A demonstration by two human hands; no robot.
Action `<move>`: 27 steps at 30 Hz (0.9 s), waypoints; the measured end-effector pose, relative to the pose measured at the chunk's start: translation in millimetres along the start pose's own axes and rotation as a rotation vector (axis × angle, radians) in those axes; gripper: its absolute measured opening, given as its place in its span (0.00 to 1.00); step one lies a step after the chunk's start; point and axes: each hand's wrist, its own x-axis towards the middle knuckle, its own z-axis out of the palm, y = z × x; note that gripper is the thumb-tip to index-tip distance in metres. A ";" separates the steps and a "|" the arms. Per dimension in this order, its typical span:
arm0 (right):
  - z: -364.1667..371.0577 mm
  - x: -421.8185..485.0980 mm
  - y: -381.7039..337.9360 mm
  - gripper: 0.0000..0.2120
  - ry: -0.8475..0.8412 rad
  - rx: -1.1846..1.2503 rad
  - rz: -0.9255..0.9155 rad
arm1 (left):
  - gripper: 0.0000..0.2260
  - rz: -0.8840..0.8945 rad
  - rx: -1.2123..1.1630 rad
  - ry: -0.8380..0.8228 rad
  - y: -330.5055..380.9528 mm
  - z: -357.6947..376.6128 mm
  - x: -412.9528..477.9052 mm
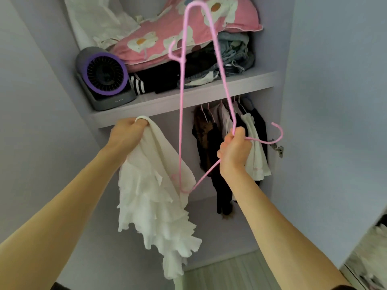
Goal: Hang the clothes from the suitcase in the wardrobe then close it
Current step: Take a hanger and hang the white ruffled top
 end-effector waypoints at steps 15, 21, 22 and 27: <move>-11.8 6.1 44.8 0.16 -0.175 -0.223 0.088 | 0.07 -0.076 -0.352 -0.081 45.2 17.7 14.6; -56.5 45.4 30.5 0.19 -0.343 -0.700 -0.018 | 0.09 -0.177 -0.278 0.055 12.8 6.2 32.8; -59.0 53.9 20.3 0.19 -0.376 -0.788 -0.047 | 0.09 -0.178 -0.241 0.101 4.1 2.9 36.5; -48.1 78.2 -18.6 0.22 -0.481 -1.045 -0.207 | 0.09 -0.151 -0.126 0.170 -29.5 6.8 45.5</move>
